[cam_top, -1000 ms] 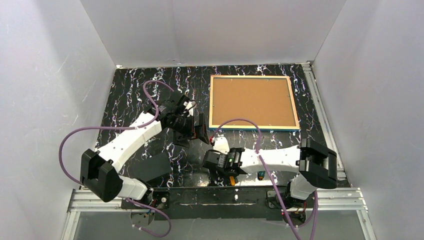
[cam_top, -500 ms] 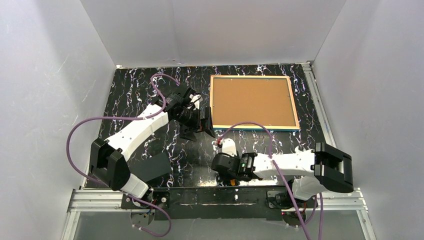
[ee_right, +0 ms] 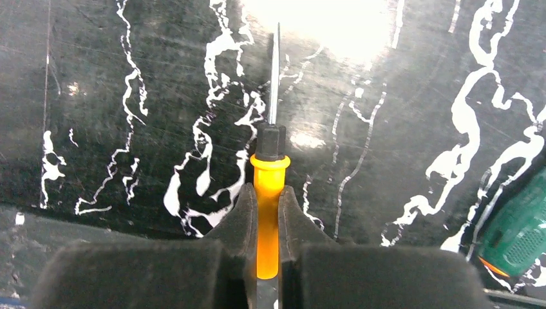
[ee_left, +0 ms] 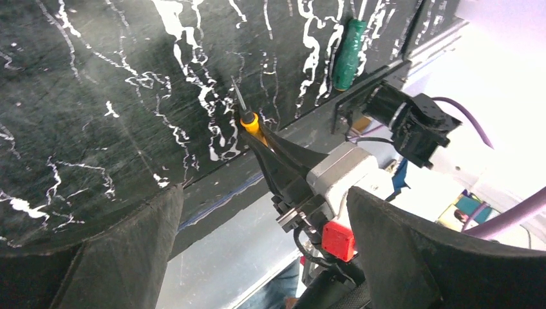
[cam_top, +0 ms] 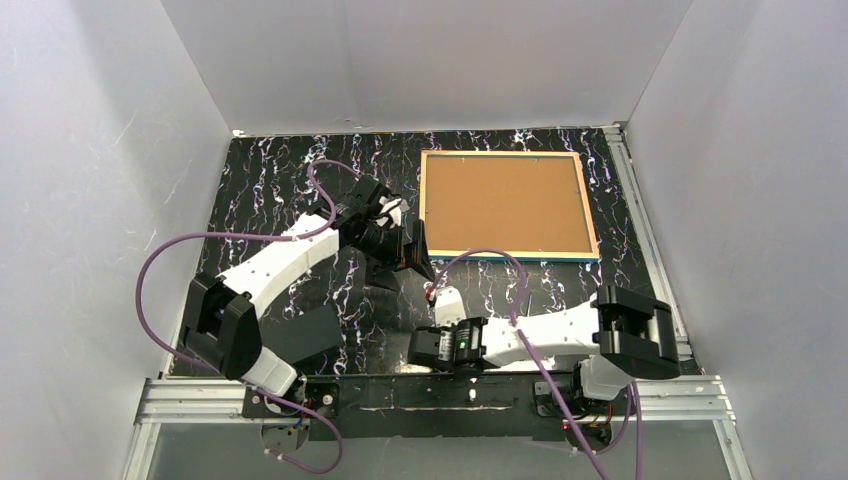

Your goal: Take the photo out of the frame

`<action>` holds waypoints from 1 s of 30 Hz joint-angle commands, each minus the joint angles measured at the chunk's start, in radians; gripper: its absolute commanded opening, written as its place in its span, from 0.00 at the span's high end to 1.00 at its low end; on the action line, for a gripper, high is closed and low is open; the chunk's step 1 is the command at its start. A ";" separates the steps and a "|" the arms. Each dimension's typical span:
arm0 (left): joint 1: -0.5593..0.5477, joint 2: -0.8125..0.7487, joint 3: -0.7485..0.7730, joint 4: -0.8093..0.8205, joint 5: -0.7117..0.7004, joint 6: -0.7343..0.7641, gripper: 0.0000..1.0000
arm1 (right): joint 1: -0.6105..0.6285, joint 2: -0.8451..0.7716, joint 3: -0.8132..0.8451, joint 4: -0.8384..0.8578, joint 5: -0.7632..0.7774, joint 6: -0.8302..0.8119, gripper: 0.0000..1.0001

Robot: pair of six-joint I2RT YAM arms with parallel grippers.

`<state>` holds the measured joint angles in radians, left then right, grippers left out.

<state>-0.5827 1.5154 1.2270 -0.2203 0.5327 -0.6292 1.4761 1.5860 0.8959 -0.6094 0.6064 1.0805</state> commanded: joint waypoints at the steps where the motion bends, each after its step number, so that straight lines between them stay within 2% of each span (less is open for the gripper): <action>1: 0.028 -0.054 -0.055 0.072 0.138 -0.032 0.00 | 0.003 -0.159 -0.037 -0.051 0.083 0.034 0.99; 3: 0.048 -0.073 -0.092 0.141 0.181 -0.073 0.00 | -0.022 -0.292 -0.137 0.126 0.050 -0.037 0.99; 5: 0.060 -0.093 -0.138 0.268 0.230 -0.130 0.00 | -0.117 -0.425 -0.275 0.381 -0.152 -0.131 0.99; 8: 0.065 -0.094 -0.205 0.516 0.308 -0.237 0.00 | -0.289 -0.601 -0.455 0.642 -0.402 -0.130 0.99; 10: 0.065 -0.065 -0.246 0.681 0.354 -0.347 0.00 | -0.384 -0.688 -0.504 0.699 -0.515 -0.126 0.99; 13: 0.062 -0.023 -0.285 0.877 0.397 -0.502 0.00 | -0.456 -0.778 -0.496 0.644 -0.563 -0.129 0.99; 16: 0.050 0.000 -0.284 0.810 0.381 -0.490 0.01 | -0.521 -0.824 -0.492 0.653 -0.663 -0.123 0.99; 18: 0.041 0.027 -0.286 0.768 0.368 -0.487 0.05 | -0.557 -0.826 -0.487 0.683 -0.712 -0.123 0.99; 23: 0.023 0.083 -0.307 0.858 0.387 -0.572 0.10 | -0.617 -0.766 -0.432 0.698 -0.759 -0.138 0.99; 26: 0.005 0.083 -0.297 0.788 0.374 -0.527 0.13 | -0.635 -0.710 -0.382 0.704 -0.781 -0.152 0.99; 30: -0.016 0.082 -0.290 0.664 0.335 -0.463 0.22 | -0.652 -0.635 -0.284 0.645 -0.782 -0.180 0.99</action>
<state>-0.5766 1.6176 0.9287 0.5762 0.8524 -1.1488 0.8383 0.9085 0.4919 0.0174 -0.1360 0.9417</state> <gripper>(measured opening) 0.820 0.108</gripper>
